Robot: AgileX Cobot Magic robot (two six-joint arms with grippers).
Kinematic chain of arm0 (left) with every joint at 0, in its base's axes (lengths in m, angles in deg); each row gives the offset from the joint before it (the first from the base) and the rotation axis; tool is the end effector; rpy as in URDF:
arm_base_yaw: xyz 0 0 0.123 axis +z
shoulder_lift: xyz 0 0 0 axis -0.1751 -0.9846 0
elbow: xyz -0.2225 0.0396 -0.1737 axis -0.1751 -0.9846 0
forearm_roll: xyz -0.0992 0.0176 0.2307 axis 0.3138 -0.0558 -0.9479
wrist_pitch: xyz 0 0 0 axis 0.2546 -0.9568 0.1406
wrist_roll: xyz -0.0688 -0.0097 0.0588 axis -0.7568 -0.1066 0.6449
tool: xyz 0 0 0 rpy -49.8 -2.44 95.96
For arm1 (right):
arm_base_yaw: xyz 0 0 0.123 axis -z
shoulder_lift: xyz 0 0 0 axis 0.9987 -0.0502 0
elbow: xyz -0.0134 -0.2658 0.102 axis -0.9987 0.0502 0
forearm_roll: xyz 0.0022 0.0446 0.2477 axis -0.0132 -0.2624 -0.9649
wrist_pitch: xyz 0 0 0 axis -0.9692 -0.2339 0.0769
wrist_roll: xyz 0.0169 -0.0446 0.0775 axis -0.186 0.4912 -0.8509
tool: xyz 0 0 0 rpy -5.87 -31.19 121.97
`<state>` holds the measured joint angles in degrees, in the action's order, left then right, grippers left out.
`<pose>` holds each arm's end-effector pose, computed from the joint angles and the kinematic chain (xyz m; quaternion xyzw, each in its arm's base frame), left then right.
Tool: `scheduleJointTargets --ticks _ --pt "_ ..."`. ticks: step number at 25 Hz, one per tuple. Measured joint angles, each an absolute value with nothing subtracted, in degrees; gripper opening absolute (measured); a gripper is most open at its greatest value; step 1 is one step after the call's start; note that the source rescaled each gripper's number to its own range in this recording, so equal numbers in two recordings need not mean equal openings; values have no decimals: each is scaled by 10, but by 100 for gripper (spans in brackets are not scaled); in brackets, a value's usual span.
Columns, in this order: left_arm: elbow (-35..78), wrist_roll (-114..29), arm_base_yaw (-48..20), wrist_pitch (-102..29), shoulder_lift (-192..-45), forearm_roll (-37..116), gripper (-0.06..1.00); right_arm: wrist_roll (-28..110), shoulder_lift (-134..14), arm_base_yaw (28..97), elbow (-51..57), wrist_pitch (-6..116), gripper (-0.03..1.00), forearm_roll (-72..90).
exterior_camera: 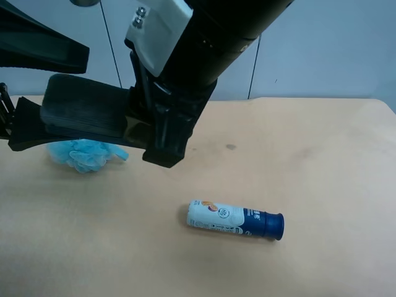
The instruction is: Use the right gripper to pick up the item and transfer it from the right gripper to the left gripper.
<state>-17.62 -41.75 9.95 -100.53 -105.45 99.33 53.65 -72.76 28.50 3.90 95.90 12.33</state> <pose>0.1677 -0.0812 0.3135 0.0600 0.8206 -0.5251 0.2175 0.1648 0.2814 0.3498 -0.6820 0.6530 0.1025 0.3129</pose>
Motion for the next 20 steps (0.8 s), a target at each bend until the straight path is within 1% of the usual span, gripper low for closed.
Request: scheduleJointTargets --ticks 12,13,14,15,17,18,20 --pt "-176 -417 99 -1016 -1055 993 100 539 -728 285 39 910 0 93" --pt "-176 -417 99 -1016 -1055 993 99 540 -728 285 39 910 0 90" --pt "-176 -417 99 -1016 -1055 993 95 542 -728 285 39 910 0 88" --pt "-176 -417 99 -1016 -1055 993 87 542 -728 285 39 910 0 87" --pt "-176 -417 99 -1016 -1055 993 66 543 -728 285 39 910 0 86" --pt "-176 -417 99 -1016 -1055 993 51 544 -728 285 39 910 0 86" --pt "-176 -417 99 -1015 -1055 990 15 544 -728 285 39 910 0 86"
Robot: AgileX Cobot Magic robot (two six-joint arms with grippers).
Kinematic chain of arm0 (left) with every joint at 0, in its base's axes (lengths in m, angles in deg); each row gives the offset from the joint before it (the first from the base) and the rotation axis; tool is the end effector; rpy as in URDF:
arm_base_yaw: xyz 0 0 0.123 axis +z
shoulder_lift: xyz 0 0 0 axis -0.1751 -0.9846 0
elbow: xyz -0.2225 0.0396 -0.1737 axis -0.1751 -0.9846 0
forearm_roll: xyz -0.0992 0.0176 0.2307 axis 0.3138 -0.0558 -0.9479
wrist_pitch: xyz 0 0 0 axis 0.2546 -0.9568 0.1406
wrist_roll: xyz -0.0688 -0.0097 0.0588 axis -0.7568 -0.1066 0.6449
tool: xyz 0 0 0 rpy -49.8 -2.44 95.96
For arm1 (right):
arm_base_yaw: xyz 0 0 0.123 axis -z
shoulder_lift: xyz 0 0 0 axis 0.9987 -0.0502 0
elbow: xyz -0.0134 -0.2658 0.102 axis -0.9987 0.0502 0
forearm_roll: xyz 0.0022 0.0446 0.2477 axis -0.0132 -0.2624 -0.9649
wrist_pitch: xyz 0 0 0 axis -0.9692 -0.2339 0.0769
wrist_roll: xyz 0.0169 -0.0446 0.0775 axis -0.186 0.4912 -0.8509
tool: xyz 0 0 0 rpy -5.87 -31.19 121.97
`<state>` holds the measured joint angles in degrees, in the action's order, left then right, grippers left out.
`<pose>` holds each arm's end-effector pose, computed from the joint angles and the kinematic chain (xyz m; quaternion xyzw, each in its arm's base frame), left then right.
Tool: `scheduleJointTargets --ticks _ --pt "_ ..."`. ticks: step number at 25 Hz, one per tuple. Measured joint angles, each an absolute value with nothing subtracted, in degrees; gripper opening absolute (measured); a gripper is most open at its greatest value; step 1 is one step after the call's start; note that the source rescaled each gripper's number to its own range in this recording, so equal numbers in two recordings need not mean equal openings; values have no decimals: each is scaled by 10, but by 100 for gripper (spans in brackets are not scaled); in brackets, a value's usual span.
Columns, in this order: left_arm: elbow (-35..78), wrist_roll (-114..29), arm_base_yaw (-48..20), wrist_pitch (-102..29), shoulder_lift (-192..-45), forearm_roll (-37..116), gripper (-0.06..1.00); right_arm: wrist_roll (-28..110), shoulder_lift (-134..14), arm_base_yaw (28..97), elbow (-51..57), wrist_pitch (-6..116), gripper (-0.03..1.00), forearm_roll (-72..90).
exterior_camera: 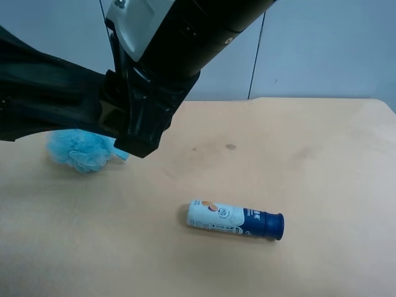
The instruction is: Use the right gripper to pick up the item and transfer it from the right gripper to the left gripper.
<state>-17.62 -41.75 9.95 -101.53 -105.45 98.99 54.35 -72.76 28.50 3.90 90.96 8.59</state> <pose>0.1661 -0.0816 0.3132 0.0660 0.8210 -0.5265 0.2107 0.1648 0.2884 0.3553 -0.6638 0.6483 0.1369 0.3468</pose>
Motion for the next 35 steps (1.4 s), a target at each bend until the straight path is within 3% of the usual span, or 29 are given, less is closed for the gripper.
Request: scheduleJointTargets --ticks 1,2,11,12,13,14,15,18,22,35 --pt "-177 -417 99 -1011 -1055 980 2 544 -728 285 39 910 0 83" --pt "-177 -417 99 -1011 -1055 979 0 544 -727 285 39 910 0 82" --pt "-177 -415 99 -1012 -1055 977 2 544 -727 285 39 911 0 78" --pt "-177 -414 99 -1012 -1055 977 2 544 -727 285 39 911 7 78" --pt "-177 -413 99 -1012 -1055 980 2 542 -727 285 39 911 27 77" --pt "-177 -413 99 -1015 -1055 982 2 541 -727 285 39 910 54 77" --pt "-177 -413 99 -1017 -1055 982 2 538 -727 285 39 911 73 77" --pt "-177 -411 99 -1017 -1055 984 2 533 -727 285 39 919 94 77" --pt "-177 -411 99 -1017 -1055 984 2 524 -725 285 39 944 99 86" --pt "-177 -411 99 -1017 -1055 985 2 338 -582 285 39 1147 100 225"
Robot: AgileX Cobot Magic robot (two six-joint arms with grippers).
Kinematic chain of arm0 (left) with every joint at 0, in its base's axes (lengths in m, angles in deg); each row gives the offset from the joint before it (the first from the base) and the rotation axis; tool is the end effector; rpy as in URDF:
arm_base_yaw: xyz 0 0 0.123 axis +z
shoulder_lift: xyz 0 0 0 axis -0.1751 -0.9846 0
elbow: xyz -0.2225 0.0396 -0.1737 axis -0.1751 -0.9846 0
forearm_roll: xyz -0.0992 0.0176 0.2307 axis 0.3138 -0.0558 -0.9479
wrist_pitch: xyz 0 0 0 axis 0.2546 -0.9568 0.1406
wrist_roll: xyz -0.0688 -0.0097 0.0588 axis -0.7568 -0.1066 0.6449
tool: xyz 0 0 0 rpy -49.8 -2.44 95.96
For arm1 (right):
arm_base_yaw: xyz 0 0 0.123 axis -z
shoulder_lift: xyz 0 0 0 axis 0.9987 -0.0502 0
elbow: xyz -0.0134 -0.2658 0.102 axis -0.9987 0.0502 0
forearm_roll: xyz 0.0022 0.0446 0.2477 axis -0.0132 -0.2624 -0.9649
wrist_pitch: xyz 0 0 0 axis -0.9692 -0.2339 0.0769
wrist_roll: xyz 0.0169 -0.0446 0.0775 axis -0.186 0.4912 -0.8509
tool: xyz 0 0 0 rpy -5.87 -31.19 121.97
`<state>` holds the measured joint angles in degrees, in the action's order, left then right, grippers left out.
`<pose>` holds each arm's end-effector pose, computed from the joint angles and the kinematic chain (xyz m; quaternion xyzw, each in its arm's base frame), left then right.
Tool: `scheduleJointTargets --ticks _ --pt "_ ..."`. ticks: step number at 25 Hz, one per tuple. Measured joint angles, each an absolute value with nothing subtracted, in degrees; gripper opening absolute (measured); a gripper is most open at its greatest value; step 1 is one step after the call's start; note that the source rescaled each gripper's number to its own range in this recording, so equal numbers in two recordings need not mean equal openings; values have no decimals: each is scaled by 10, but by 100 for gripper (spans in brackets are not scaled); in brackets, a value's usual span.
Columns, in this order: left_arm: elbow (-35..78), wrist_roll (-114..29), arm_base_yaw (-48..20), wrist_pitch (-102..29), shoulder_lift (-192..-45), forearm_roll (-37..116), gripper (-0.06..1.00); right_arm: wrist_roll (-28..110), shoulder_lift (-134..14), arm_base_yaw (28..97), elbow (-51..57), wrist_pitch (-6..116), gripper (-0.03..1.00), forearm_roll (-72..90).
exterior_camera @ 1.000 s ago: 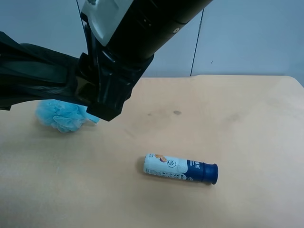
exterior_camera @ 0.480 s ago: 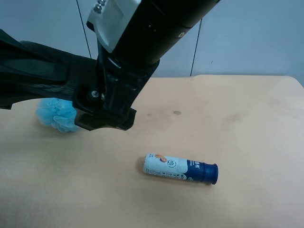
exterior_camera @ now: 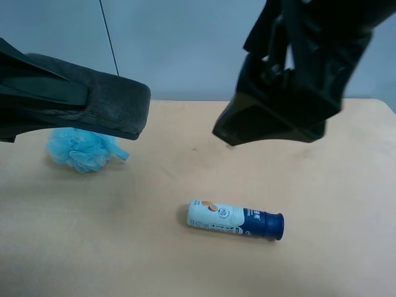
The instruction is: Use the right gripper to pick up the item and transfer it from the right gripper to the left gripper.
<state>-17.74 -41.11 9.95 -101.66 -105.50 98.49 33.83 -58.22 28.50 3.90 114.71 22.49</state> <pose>0.1658 -0.0815 0.3118 0.0723 0.8229 -0.5226 0.2108 0.1302 0.1982 0.4041 -0.5808 0.7586 0.0620 0.2888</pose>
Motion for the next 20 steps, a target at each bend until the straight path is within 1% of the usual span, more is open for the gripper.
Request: scheduleJointTargets --ticks 2,5,8,13,20 --pt "-177 -411 99 -1017 -1055 985 2 300 -556 285 42 1153 100 231" --pt "-177 -411 99 -1017 -1055 985 2 248 -504 285 77 1152 100 232" --pt "-177 -411 99 -1017 -1055 985 2 202 -434 285 143 1152 100 232" --pt "-177 -411 99 -1017 -1055 985 2 150 -322 285 284 1158 100 233" --pt "-177 -411 99 -1017 -1055 985 2 138 -170 285 429 1157 100 233"
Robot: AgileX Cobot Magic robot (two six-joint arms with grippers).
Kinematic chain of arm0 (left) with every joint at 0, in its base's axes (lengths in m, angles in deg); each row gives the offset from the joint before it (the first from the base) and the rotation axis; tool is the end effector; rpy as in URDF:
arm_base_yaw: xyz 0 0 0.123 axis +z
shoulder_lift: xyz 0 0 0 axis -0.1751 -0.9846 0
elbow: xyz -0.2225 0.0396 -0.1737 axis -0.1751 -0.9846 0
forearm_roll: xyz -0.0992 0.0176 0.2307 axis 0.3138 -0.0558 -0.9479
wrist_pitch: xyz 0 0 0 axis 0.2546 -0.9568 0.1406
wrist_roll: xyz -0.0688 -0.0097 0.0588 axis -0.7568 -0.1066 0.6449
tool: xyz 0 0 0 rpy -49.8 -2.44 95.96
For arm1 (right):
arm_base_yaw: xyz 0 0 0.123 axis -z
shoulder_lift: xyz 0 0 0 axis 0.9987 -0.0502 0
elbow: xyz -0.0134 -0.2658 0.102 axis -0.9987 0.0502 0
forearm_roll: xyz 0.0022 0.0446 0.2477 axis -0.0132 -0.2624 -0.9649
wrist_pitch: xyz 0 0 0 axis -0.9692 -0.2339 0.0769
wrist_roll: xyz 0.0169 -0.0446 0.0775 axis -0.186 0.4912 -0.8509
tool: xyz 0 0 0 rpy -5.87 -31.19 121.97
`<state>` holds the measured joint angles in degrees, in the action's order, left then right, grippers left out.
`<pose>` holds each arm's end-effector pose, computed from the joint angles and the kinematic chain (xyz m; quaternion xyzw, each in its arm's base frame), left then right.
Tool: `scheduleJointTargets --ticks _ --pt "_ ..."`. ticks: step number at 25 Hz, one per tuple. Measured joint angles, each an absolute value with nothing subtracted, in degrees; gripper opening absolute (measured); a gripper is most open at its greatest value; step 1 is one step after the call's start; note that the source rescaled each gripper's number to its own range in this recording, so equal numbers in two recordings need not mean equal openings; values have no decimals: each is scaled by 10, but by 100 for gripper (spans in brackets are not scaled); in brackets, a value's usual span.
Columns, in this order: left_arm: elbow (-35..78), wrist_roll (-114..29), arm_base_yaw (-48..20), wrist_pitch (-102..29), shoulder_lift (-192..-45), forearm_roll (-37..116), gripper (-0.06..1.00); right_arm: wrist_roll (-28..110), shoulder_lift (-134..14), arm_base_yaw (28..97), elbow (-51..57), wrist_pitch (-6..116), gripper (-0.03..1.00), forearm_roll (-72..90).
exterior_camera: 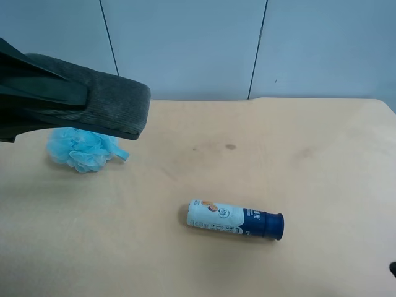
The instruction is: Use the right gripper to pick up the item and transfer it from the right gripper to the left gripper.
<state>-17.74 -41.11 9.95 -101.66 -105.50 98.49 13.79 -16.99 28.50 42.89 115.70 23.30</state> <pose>0.1658 -0.0815 0.3118 0.0723 0.8229 -0.5226 0.2108 0.0413 0.0500 0.3100 -0.4374 0.8453 0.1106 0.2861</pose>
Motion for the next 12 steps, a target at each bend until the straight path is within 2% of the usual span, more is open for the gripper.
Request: scheduleJointTargets --ticks 12 --pt "-177 -410 99 -1017 -1055 985 2 135 12 285 537 1081 100 225"
